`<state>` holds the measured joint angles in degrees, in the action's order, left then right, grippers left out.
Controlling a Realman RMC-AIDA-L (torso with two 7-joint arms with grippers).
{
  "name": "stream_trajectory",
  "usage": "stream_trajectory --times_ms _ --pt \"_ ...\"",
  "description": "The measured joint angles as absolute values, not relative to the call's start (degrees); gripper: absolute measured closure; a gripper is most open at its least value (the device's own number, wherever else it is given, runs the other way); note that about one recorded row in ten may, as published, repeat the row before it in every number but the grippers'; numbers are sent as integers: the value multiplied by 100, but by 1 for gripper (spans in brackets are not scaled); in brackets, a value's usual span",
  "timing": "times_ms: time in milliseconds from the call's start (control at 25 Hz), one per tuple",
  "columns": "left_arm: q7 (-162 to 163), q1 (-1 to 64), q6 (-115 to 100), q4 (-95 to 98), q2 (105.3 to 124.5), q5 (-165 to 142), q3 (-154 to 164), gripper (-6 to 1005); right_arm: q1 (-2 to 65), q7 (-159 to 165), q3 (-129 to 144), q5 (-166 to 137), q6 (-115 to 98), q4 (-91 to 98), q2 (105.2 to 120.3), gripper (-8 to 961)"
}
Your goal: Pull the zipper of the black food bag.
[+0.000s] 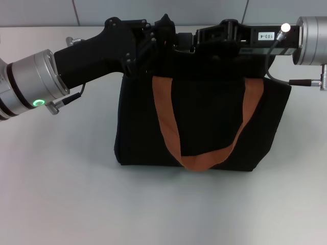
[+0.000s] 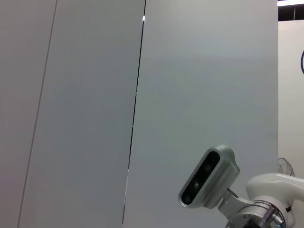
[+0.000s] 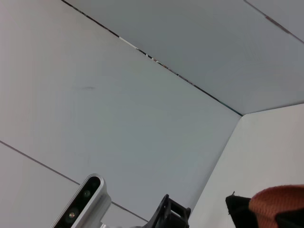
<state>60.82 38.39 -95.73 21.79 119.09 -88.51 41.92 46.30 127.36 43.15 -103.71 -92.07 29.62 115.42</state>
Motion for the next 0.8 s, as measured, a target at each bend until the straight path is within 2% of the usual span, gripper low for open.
stream_trajectory --times_ms 800 --pt "6082 3855 -9580 2170 11918 -8851 4192 980 4605 12730 4328 -10375 -9236 2962 11539 953"
